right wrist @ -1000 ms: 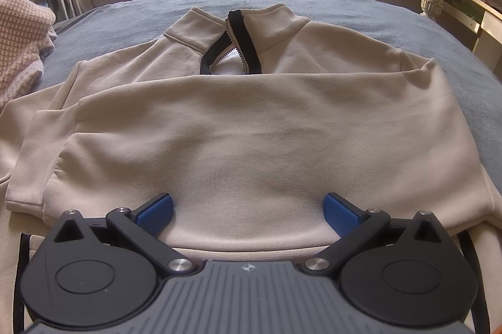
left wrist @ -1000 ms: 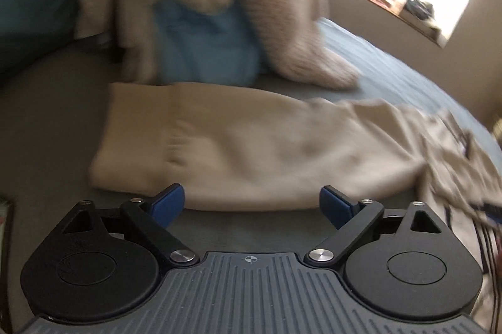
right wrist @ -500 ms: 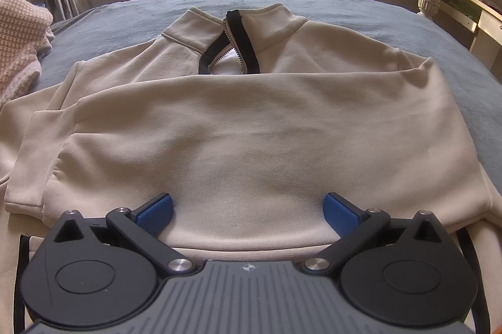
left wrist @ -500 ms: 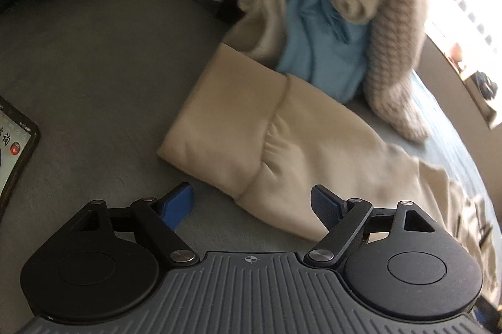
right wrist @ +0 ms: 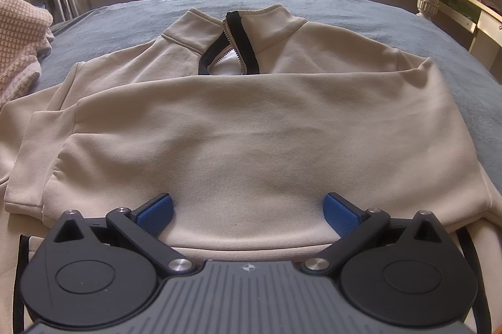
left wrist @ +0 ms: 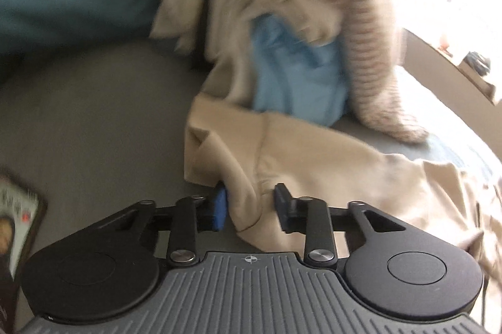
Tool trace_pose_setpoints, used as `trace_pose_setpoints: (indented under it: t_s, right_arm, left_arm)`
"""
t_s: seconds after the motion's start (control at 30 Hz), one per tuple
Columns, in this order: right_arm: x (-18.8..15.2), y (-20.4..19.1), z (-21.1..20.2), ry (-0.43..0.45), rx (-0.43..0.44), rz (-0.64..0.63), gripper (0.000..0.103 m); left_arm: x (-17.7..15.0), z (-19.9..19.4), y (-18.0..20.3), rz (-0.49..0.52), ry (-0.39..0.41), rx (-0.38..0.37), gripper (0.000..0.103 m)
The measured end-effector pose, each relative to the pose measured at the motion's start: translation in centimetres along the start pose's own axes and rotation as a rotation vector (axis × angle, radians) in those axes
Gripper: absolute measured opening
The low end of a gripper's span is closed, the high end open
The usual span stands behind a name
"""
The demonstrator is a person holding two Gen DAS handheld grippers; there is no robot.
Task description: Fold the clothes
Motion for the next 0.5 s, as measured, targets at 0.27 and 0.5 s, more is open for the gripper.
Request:
trace_pose_setpoints:
  t_s: [0.27,0.5]
  right_arm:
    - [0.0,0.0,0.0,-0.001,0.0,-0.002,0.103]
    - [0.1,-0.1,0.0,-0.005,-0.003,-0.002,0.103]
  left_arm:
    - [0.5,-3.1,6.6,0.25,0.141,-0.16,0.011]
    - [-0.1,-3.8,13.2,0.353,0.184,-0.361,0.008]
Point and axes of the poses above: each gripper's, at about its wrist camera, not at the fingertips, and z roughly the way its jaws point, y to its right, x to its top, the point moved 7 cm from there along z, roughly the way its jaws point, and after that the axes turned 2 degrees about y, right-handed, at the moved point
